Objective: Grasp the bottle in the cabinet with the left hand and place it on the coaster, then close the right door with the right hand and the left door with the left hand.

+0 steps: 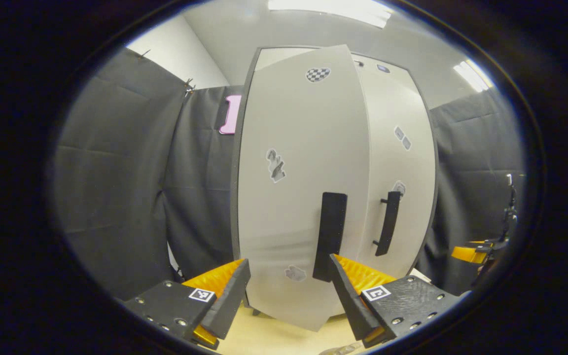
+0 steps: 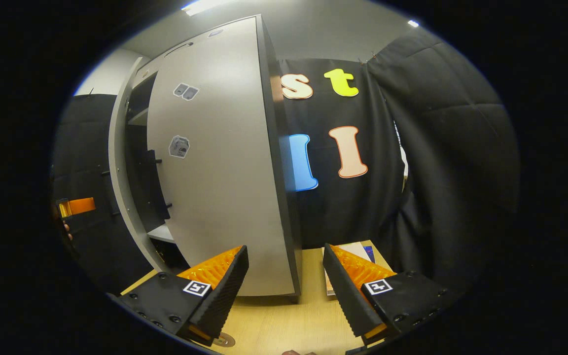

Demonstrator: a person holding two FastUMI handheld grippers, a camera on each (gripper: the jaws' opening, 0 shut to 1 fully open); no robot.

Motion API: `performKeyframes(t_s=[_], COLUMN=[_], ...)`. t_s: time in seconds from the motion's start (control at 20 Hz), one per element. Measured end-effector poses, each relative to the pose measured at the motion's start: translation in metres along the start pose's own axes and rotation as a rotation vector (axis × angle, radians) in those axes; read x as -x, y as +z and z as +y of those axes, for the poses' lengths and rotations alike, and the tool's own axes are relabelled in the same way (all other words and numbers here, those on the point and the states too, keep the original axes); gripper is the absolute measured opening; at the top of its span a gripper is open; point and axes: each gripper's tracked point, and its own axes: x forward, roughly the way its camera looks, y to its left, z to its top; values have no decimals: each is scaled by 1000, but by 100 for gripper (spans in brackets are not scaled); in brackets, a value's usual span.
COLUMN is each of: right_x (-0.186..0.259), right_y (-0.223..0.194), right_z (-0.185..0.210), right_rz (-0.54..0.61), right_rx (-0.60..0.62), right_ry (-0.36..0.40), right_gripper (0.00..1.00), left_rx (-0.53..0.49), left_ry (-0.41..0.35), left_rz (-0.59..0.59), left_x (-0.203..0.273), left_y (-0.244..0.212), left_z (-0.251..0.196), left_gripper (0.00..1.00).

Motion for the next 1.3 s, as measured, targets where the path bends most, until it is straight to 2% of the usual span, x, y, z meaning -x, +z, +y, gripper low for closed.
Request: performKeyframes(t_s=[0.05,0.25,0.35,0.4,0.45,0.5,0.55,0.6,0.95,1.2,1.25,1.3], right_x=[0,2,4,6,9,11,13,13,30,35,37,38], right_y=[-1,6,12,16,21,25,28,28,29,23,22,22], right_z=[-3,2,3,4,7,9,11,12,18,28,32,36], right_rz=[3,-9,-15,-21,-34,-51,-62,-59,-69,-51,-50,-49], right_rx=[7,25,26,22,16,12,9,5,-32,-4,-5,-4], right_ry=[3,29,18,8,-2,-12,-27,-46,-171,-194,-194,-191], right_gripper=[97,97,97,97,97,92,92,97,97,97,97,97], left_rx=[3,6,16,17,20,20,14,9,12,44,47,51], left_ry=[10,42,48,52,59,63,59,59,33,21,25,28], left_rz=[-9,-30,-27,-30,-35,-39,-44,-42,-30,-20,-17,-14], left_x=[12,58,70,72,76,78,80,80,79,80,79,80], left_y=[0,-2,-5,-5,-4,-3,-1,0,-8,-18,-20,-21], left_z=[0,2,6,10,13,17,20,24,57,76,81,86], left_gripper=[99,99,99,92,92,92,99,99,99,99,92,92])
